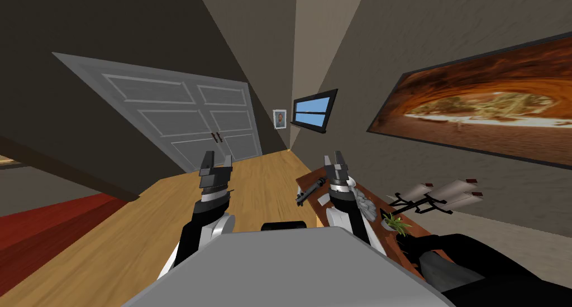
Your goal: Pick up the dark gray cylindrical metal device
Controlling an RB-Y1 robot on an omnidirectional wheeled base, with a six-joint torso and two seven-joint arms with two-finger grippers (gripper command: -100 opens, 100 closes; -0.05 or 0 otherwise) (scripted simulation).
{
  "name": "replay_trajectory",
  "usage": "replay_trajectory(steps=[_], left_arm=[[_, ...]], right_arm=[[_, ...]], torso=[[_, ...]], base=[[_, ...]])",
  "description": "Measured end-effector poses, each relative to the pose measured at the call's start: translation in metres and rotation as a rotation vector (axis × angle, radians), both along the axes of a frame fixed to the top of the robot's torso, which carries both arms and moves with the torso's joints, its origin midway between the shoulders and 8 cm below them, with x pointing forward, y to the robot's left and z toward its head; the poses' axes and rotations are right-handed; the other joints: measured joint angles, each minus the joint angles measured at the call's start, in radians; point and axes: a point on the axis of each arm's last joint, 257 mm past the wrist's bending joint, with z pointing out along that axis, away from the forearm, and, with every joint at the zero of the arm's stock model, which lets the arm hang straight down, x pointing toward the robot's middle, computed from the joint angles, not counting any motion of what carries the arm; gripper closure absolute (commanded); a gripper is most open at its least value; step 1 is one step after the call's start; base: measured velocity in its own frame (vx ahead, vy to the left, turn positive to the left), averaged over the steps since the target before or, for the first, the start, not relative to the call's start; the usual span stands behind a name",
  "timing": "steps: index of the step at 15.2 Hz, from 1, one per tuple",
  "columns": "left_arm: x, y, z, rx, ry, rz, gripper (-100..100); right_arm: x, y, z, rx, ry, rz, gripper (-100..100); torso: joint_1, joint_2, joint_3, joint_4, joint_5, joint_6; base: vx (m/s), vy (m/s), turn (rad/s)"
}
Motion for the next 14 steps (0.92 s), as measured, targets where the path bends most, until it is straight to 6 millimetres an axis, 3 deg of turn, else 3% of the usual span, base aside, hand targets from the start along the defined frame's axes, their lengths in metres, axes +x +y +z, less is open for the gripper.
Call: replay_trajectory(steps=[4,8,11,14], left_arm=[[0.0,0.0,0.0,0.0,0.0,0.0,0],[0.0,0.0,0.0,0.0,0.0,0.0,0],[0.0,0.0,0.0,0.0,0.0,0.0,0],[0.0,0.0,0.0,0.0,0.0,0.0,0]], right_arm=[[0.015,-0.014,-0.031,0.002,0.099,0.012,-100],[0.034,-0.035,-0.077,0.033,0.216,0.009,-100],[0.047,-0.061,-0.117,0.077,0.324,-0.007,-100],[0.047,-0.094,-0.158,0.139,0.434,-0.033,-100]], torso=[[0.0,-0.007,-0.004,-0.002,0.0,0.0],[0.001,-0.01,-0.006,-0.002,0.0,0.0],[0.004,-0.013,-0.008,-0.003,0.001,0.0],[0.005,-0.015,-0.009,-0.003,0.001,0.0]], base=[[0.103,0.016,-0.076],[0.142,0.033,-0.078],[0.184,0.081,-0.091],[0.184,0.083,-0.081]])
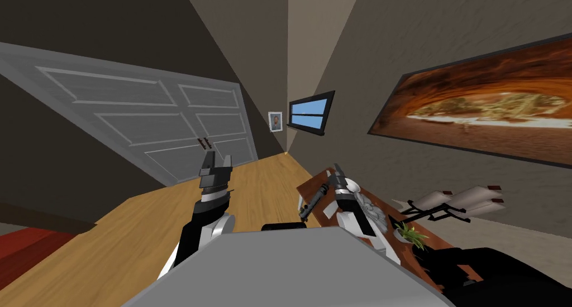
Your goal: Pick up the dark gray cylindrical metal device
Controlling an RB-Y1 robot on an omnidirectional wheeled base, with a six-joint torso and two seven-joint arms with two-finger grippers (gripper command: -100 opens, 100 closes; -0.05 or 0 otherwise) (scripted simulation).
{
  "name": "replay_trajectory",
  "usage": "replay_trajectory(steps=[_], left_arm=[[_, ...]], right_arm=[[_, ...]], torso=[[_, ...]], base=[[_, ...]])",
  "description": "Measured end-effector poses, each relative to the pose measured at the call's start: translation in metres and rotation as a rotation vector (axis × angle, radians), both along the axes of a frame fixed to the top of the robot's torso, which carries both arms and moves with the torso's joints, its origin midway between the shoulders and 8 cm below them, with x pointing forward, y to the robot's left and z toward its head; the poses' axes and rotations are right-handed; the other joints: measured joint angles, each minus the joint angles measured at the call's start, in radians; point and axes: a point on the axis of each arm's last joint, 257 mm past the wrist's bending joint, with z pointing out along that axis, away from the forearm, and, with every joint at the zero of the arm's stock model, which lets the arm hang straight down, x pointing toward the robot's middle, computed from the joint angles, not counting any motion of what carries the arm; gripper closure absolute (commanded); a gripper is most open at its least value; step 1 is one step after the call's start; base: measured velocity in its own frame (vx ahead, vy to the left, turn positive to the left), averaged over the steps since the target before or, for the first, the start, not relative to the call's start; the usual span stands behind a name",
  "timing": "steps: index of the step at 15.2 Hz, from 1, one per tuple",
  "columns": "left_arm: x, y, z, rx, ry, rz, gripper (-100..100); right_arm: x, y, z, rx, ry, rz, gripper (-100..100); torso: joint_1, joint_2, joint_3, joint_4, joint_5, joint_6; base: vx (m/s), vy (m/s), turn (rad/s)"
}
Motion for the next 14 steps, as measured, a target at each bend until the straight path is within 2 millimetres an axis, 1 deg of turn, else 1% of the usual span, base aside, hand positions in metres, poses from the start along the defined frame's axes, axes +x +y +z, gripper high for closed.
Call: replay_trajectory(steps=[1,2,5,6,8,9,11,12,14], left_arm=[[0.0,0.0,0.0,0.0,0.0,0.0,0],[0.0,0.0,0.0,0.0,0.0,0.0,0],[0.0,0.0,0.0,0.0,0.0,0.0,0],[0.0,0.0,0.0,0.0,0.0,0.0,0],[0.0,0.0,0.0,0.0,0.0,0.0,0],[0.0,0.0,0.0,0.0,0.0,0.0,0],[0.0,0.0,0.0,0.0,0.0,0.0,0],[0.0,0.0,0.0,0.0,0.0,0.0,0],[0.0,0.0,0.0,0.0,0.0,0.0,0]], right_arm=[[0.0,-0.007,-0.012,0.017,0.031,-0.01,-100],[0.001,-0.011,-0.02,0.027,0.05,-0.016,-100],[0.002,-0.036,-0.051,0.076,0.128,-0.049,-100],[0.0,-0.043,-0.065,0.096,0.157,-0.062,-100],[-0.008,-0.066,-0.087,0.138,0.213,-0.093,-100],[-0.008,-0.072,-0.096,0.153,0.232,-0.103,-100],[-0.013,-0.089,-0.118,0.194,0.28,-0.134,-100],[-0.014,-0.093,-0.126,0.206,0.298,-0.143,-100],[-0.02,-0.111,-0.143,0.25,0.341,-0.176,-100]], torso=[[0.0,0.001,0.0,0.0,0.0,0.0],[-0.001,0.004,0.002,0.001,0.0,0.0],[-0.001,0.005,0.003,0.001,0.0,0.0],[0.0,0.004,0.003,0.001,0.0,0.0],[0.001,0.003,0.002,0.001,0.0,0.0],[0.0,0.004,0.002,0.001,0.0,0.0],[0.0,0.003,0.002,0.001,0.0,0.0],[-0.001,0.004,0.002,0.001,0.0,0.0],[-0.001,0.004,0.002,0.001,0.0,0.0]], base=[[0.098,0.061,-0.013],[0.099,0.061,-0.039],[0.127,0.079,-0.077],[0.155,0.105,-0.082],[0.149,0.091,-0.041],[0.138,0.089,-0.04],[0.137,0.082,-0.048],[0.127,0.063,-0.055],[0.154,0.099,-0.075]])
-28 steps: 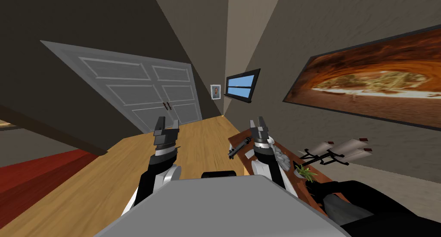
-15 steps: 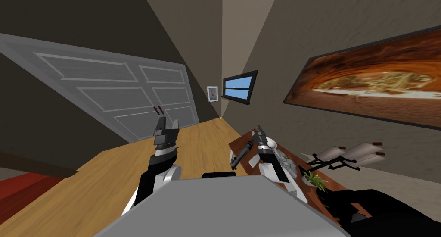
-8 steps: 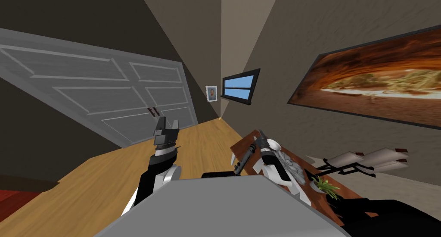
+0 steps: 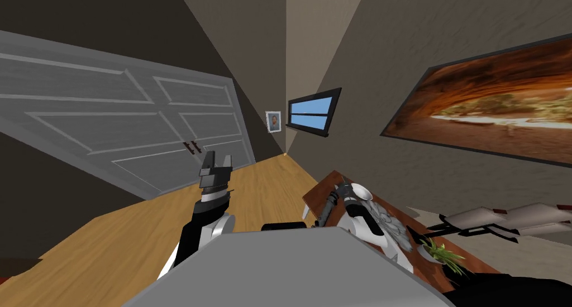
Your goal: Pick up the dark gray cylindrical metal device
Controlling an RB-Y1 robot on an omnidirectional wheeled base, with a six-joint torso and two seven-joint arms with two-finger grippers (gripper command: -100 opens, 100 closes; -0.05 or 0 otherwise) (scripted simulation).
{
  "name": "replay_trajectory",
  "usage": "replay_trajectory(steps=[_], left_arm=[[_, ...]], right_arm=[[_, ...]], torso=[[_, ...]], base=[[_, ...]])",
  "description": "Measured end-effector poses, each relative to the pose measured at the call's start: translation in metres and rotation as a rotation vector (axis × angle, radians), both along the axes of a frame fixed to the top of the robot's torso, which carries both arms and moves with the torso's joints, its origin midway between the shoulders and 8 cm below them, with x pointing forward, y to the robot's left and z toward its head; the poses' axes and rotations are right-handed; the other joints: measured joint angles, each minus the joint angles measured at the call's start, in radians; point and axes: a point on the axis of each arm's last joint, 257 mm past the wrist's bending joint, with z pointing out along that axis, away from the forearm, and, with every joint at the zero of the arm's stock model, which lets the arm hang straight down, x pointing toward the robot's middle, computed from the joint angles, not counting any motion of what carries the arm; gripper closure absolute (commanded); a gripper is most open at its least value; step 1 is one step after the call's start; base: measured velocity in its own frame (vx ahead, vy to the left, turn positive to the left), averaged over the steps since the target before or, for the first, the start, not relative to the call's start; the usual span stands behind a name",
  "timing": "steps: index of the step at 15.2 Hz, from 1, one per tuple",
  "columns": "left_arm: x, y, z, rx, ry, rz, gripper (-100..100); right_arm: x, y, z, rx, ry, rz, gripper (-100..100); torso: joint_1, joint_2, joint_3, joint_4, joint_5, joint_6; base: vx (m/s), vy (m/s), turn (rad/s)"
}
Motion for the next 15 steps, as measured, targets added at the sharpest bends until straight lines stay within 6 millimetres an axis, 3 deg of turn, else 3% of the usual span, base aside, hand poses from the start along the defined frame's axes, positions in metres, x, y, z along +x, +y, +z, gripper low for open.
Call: replay_trajectory(steps=[9,15], left_arm=[[0.0,0.0,0.0,0.0,0.0,0.0,0],[0.0,0.0,0.0,0.0,0.0,0.0,0]], right_arm=[[-0.044,-0.063,-0.085,0.193,0.177,-0.164,-100],[-0.091,-0.098,-0.136,0.347,0.279,-0.301,-100]], torso=[[0.002,-0.001,0.0,0.0,0.001,0.0],[0.002,-0.002,-0.001,0.0,0.0,0.0]], base=[[0.136,0.095,-0.05],[0.154,0.091,-0.063]])
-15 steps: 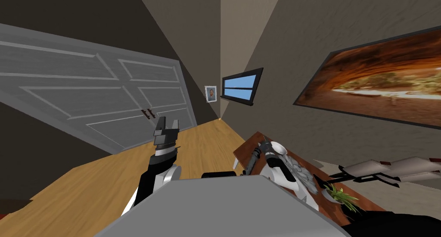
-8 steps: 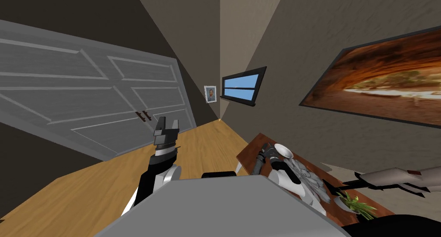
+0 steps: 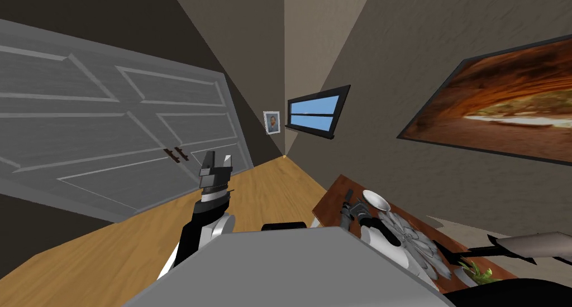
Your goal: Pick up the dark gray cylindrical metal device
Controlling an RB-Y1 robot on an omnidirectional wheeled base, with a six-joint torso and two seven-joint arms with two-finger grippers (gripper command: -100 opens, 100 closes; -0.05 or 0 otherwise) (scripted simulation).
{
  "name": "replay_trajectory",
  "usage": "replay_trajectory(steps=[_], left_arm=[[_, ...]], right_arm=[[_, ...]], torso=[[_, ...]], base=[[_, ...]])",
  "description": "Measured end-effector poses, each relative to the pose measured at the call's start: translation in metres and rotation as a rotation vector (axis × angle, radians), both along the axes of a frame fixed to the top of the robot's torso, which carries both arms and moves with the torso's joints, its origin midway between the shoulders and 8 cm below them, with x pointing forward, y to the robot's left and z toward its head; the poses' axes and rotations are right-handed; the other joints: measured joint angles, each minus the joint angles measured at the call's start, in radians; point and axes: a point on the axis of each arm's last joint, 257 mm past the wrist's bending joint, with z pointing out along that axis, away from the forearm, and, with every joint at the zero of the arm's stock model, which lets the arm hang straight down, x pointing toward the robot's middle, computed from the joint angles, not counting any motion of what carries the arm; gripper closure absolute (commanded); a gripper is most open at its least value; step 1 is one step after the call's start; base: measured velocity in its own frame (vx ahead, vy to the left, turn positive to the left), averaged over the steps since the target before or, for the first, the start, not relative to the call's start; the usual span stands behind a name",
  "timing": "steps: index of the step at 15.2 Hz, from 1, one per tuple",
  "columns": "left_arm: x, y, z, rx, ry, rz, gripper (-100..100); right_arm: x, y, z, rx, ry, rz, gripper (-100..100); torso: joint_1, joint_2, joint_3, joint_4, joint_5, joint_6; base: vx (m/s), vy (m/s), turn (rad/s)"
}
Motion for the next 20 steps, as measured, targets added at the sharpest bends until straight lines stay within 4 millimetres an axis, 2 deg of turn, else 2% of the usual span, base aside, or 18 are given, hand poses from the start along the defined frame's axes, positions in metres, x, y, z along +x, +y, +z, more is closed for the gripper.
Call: replay_trajectory(steps=[5,7,14,18,20], left_arm=[[0.0,0.0,0.0,0.0,0.0,0.0,0],[0.0,0.0,0.0,0.0,0.0,0.0,0],[0.0,0.0,0.0,0.0,0.0,0.0,0],[0.0,0.0,0.0,0.0,0.0,0.0,0],[0.0,0.0,0.0,0.0,0.0,0.0,0]], right_arm=[[-0.041,-0.017,-0.043,0.143,0.082,-0.134,-100],[-0.069,-0.021,-0.061,0.203,0.112,-0.197,-100],[-0.122,-0.033,-0.1,0.345,0.184,-0.349,-100],[-0.167,-0.031,-0.129,0.462,0.23,-0.482,-100],[-0.187,-0.027,-0.137,0.507,0.249,-0.533,-100]], torso=[[-0.003,0.0,0.0,0.0,0.0,0.0],[-0.003,0.001,0.0,0.0,0.0,0.001],[-0.006,0.004,0.002,0.001,-0.001,0.0],[-0.007,0.0,0.0,0.0,-0.001,0.0],[-0.007,0.001,0.0,0.0,-0.001,0.0]], base=[[0.158,0.073,-0.063],[0.161,0.074,-0.101],[0.109,0.029,-0.044],[0.161,0.029,-0.083],[0.124,0.016,-0.043]])
